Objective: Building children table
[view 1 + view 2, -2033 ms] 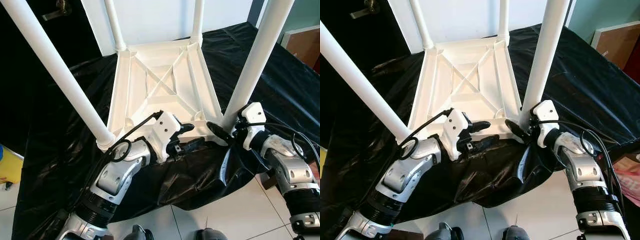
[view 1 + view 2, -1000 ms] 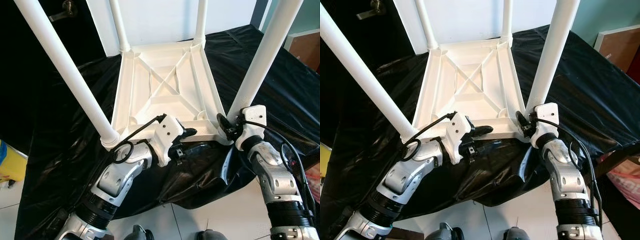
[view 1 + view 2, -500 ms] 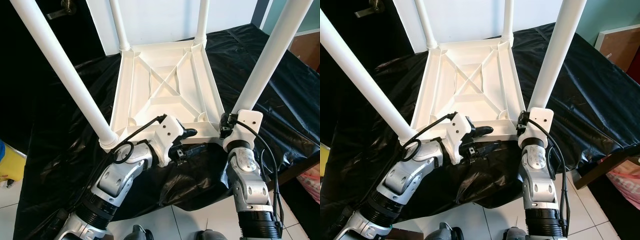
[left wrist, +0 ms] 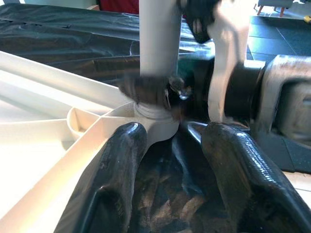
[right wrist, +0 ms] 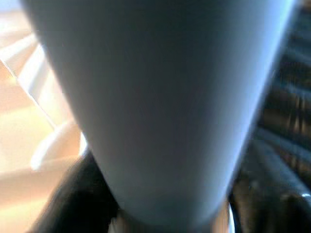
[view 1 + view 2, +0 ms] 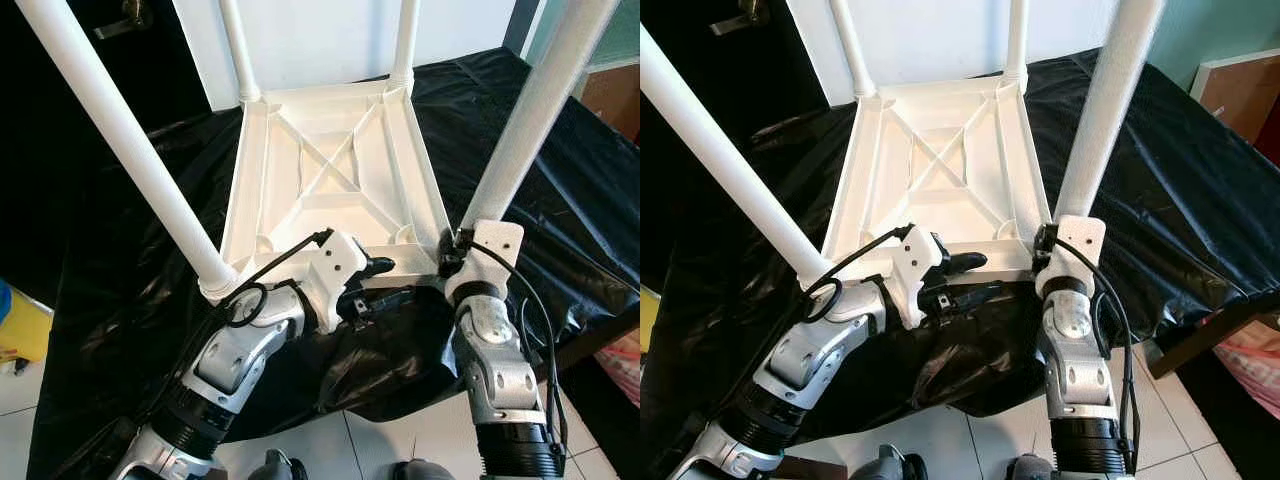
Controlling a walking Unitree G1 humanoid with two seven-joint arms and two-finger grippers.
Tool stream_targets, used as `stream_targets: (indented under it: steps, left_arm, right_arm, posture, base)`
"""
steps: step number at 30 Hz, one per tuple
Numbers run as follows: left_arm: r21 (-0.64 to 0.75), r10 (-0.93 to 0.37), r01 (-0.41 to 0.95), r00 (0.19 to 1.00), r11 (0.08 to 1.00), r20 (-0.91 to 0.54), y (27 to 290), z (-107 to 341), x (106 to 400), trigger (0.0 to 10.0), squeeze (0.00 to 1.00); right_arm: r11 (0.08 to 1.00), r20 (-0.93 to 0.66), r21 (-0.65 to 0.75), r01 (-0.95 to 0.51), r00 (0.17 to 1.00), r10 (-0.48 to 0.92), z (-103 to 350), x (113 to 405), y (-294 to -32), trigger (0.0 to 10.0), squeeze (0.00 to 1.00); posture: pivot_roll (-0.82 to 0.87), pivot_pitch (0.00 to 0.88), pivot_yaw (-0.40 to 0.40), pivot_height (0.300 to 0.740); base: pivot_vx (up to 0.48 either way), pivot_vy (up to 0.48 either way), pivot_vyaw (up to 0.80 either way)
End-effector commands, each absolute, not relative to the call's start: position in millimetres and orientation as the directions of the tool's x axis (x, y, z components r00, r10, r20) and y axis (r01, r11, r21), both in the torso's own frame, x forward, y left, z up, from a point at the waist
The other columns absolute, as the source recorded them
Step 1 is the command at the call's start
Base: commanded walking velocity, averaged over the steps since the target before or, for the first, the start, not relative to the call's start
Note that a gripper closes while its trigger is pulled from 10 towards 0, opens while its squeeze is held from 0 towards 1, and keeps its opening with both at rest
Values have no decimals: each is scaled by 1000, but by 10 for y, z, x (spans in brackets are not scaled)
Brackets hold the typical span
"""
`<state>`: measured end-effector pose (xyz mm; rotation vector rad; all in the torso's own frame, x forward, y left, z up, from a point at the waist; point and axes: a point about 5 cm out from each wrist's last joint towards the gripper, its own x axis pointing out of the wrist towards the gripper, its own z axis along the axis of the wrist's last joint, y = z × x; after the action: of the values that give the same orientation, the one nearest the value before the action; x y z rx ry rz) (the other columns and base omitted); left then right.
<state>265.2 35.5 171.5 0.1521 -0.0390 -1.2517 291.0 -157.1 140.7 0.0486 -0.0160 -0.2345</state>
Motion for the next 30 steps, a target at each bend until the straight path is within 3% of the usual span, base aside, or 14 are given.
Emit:
stream_targets:
  steps: [1,12,18,19,20,21,30]
  left_arm:
    - [133,-961,957,269,258,-67,367,1705,2614,10000,0]
    - [136,-958,954,279,269,-62,369,1711,2625,10000,0]
    - [166,-945,933,327,319,-26,385,1720,2648,10000,0]
    - [166,-943,931,332,324,-20,386,1722,2649,10000,0]
    - [167,-943,931,332,325,-15,385,1725,2642,10000,0]
    - [175,-944,930,329,323,-8,386,1730,2630,10000,0]
    - [149,-952,943,305,298,-21,401,1722,2617,10000,0]
  right_arm:
    - [972,-30,50,228,973,-227,1322,2893,-1587,10000,1000]
    - [982,18,31,187,982,-188,1371,2902,-1655,10000,1000]
    - [997,105,62,35,994,-42,1411,2800,-1623,10000,1000]
    - [998,109,61,26,993,-33,1412,2791,-1632,10000,933]
    - [998,120,59,-3,993,-4,1421,2774,-1641,10000,933]
    - [998,129,56,-31,991,23,1426,2758,-1654,10000,0]
    - [975,103,-25,-222,969,223,1426,2796,-1895,10000,0]
  posture:
    - [-128,109,72,740]
    - [-131,118,76,740]
    - [-132,122,75,740]
    - [-132,122,75,740]
    - [-133,123,76,740]
    - [-132,123,75,740]
    - [-132,121,75,740]
  base:
    - [0,0,0]
    - [0,0,0]
    - [0,0,0]
    - [0,0,0]
    - [0,0,0]
    - [0,0,0]
    - [0,0,0]
